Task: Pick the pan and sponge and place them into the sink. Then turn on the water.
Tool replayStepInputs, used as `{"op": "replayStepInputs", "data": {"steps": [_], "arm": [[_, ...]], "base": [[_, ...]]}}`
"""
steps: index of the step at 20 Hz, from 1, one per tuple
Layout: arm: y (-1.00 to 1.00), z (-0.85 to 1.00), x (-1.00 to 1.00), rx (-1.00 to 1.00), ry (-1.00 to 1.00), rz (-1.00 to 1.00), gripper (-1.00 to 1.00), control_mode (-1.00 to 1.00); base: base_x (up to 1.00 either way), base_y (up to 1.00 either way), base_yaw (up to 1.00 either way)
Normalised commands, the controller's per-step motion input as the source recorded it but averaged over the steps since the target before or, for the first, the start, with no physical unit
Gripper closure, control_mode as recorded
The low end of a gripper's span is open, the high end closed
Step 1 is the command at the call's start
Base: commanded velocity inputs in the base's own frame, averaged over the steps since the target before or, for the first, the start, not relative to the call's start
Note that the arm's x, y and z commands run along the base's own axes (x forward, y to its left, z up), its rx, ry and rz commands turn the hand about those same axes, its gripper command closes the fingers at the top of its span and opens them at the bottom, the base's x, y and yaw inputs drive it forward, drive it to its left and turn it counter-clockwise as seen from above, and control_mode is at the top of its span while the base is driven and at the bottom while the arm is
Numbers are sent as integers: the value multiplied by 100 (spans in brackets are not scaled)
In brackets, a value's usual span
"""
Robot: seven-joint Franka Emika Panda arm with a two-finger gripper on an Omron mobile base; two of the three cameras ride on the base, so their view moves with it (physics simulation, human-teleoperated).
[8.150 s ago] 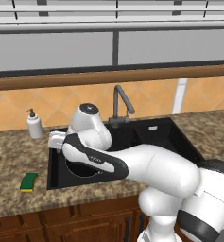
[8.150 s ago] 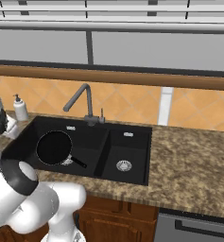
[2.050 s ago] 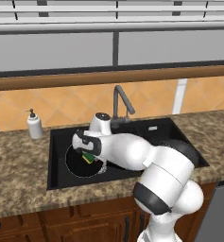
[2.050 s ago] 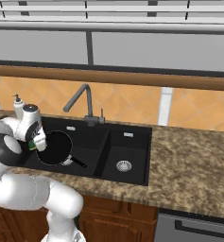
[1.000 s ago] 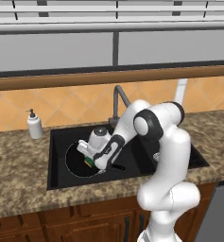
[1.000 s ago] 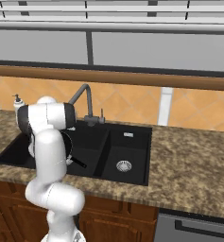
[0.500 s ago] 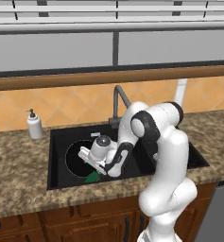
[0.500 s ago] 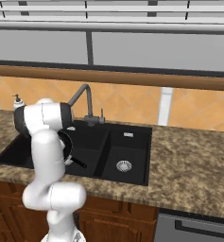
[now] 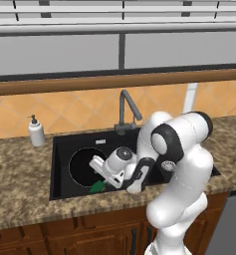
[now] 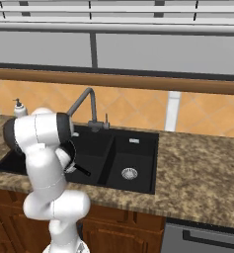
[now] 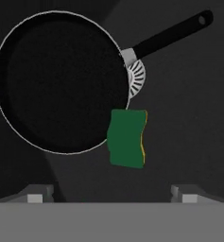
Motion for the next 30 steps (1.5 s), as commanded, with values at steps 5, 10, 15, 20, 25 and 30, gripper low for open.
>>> {"op": "replayStepInputs", "data": {"steps": [5, 10, 15, 20, 25, 30], "arm": [[0, 100, 1, 0, 10, 0, -100, -100], [1, 100, 0, 0, 0, 0, -100, -100], [2, 100, 0, -2, 0, 0, -100, -100], [0, 100, -1, 0, 0, 0, -100, -100], [0, 100, -14, -3, 1, 0, -100, -100], [11, 100, -26, -6, 1, 0, -100, -100]], "base": [[0, 0, 0], [0, 0, 0], [0, 0, 0], [0, 0, 0], [0, 0, 0], [0, 0, 0]]}}
